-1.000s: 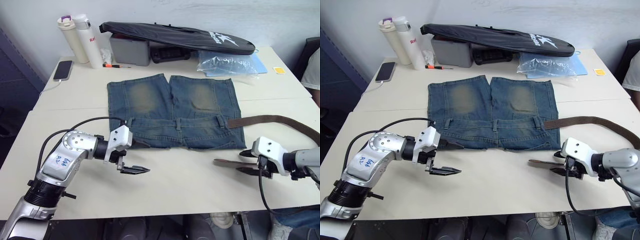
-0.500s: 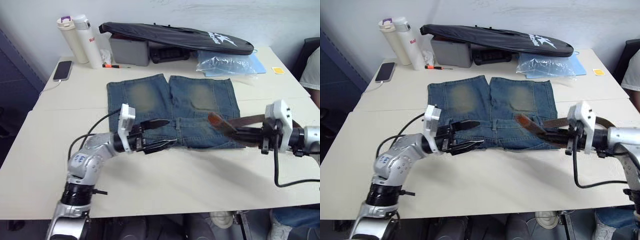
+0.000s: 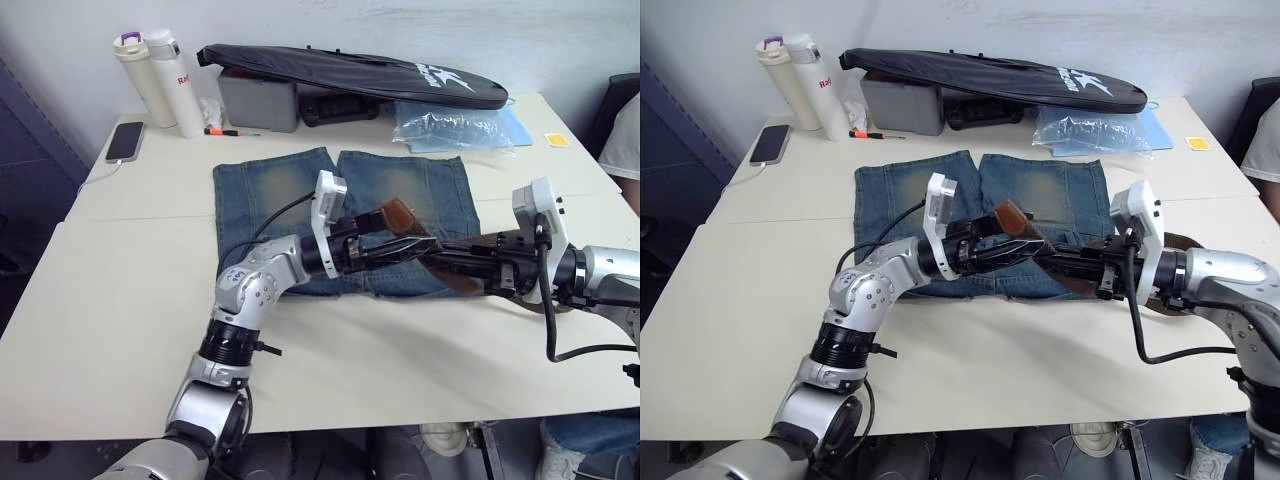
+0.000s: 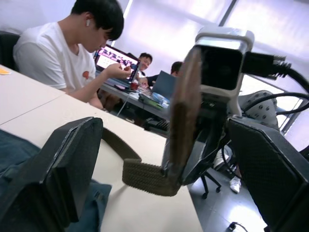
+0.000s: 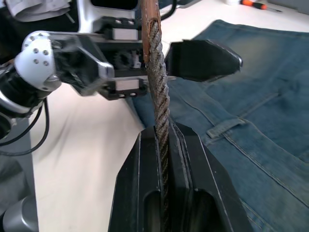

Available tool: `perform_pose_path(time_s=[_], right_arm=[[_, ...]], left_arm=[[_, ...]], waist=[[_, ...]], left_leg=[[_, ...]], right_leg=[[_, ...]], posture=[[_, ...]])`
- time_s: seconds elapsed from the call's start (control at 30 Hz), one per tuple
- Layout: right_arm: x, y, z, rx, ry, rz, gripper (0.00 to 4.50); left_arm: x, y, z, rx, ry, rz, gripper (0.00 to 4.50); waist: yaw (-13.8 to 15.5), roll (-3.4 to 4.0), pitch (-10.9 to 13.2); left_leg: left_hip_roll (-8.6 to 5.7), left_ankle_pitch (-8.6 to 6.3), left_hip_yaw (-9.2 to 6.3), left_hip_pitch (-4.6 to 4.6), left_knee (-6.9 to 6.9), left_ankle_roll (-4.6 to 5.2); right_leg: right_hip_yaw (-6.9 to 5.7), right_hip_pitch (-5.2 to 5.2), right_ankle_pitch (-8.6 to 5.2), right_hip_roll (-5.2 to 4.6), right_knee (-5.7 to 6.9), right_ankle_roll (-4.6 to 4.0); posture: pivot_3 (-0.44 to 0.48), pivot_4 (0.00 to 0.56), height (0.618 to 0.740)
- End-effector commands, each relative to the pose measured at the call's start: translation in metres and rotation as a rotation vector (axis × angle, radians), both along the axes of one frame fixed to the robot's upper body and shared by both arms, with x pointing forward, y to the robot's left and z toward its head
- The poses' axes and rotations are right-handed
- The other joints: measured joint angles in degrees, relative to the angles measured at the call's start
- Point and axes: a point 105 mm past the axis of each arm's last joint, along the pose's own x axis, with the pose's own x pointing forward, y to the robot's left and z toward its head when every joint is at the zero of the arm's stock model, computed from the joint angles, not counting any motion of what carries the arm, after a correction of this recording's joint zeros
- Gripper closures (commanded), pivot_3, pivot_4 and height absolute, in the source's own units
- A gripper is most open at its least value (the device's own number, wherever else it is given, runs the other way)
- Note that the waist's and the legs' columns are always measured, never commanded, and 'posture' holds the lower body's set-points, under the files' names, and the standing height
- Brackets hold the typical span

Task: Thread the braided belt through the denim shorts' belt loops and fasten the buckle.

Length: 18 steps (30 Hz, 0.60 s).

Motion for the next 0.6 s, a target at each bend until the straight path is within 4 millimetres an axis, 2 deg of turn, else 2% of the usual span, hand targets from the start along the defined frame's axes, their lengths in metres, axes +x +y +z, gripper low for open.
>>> perform_pose_path(time_s=[0.03,0.13,0.17,0.27,0.33,0.43,0.5,0.53,0.6], right_arm=[[-0.002,-0.001,0.010,0.025,-0.030,-0.042,4.50],[0.001,-0.003,0.012,0.051,-0.036,-0.099,4.50],[0.001,-0.006,0.014,0.075,-0.030,-0.121,4.50],[0.002,-0.011,0.019,0.102,-0.044,-0.173,3.28],[0.002,-0.023,0.028,0.152,-0.064,-0.236,2.43],[-0.001,-0.045,0.043,0.241,-0.110,-0.345,0.82],[-0.005,-0.059,0.051,0.307,-0.151,-0.431,0.04],[-0.008,-0.066,0.054,0.345,-0.175,-0.482,0.04],[-0.012,-0.064,0.048,0.427,-0.156,-0.549,0.04]], left_arm=[[0.001,0.002,0.011,-0.029,-0.033,-0.016,1.23],[0.007,0.005,0.015,-0.039,-0.016,-0.012,2.66],[0.011,0.007,0.022,-0.077,0.000,-0.005,3.16],[0.015,0.007,0.032,-0.133,0.034,-0.006,4.50],[0.022,0.003,0.037,-0.147,0.072,0.021,4.50],[0.033,0.000,0.043,-0.167,0.127,0.070,4.50],[0.041,-0.002,0.048,-0.188,0.172,0.109,4.50],[0.046,-0.003,0.051,-0.199,0.200,0.134,4.50],[0.053,-0.006,0.055,-0.212,0.256,0.164,4.50]], waist=[[-0.02,-0.01,0.00],[0.01,0.00,0.00],[0.01,-0.01,0.01],[0.14,-0.02,0.03],[0.34,-0.05,0.05],[0.31,-0.13,0.10],[0.51,-0.17,0.12],[0.54,-0.18,0.13],[0.60,-0.18,0.13]], left_leg=[[0.00,0.00,0.00,0.00,0.00,0.00],[0.00,0.00,0.00,0.00,0.01,0.00],[0.00,0.00,0.00,-0.01,0.01,0.00],[0.00,0.00,0.00,-0.05,0.01,0.01],[0.00,0.00,-0.01,-0.06,0.01,0.01],[0.00,-0.01,0.00,-0.09,0.01,0.02],[0.00,-0.02,-0.01,-0.10,0.00,0.03],[0.00,-0.02,-0.01,-0.10,-0.01,0.04],[0.00,-0.02,-0.01,-0.09,-0.03,0.05]], right_leg=[[0.00,0.00,0.00,0.00,0.00,0.00],[0.00,-0.01,0.00,0.01,0.01,0.00],[0.00,-0.01,0.00,0.01,0.01,0.00],[0.00,-0.03,0.00,0.00,0.02,0.00],[0.00,-0.01,0.00,0.00,0.03,0.00],[0.00,0.00,0.03,0.00,0.05,0.06],[0.00,0.00,0.04,0.01,0.04,0.08],[0.00,0.00,0.04,0.01,0.04,0.08],[0.00,0.00,0.05,0.01,0.04,0.09]], posture=[[0.000,0.150,0.740],[0.000,0.150,0.740],[0.000,0.150,0.740],[0.000,0.150,0.740],[0.000,0.150,0.740],[0.000,0.150,0.740],[0.000,0.150,0.740],[0.000,0.150,0.740],[0.000,0.150,0.740]])
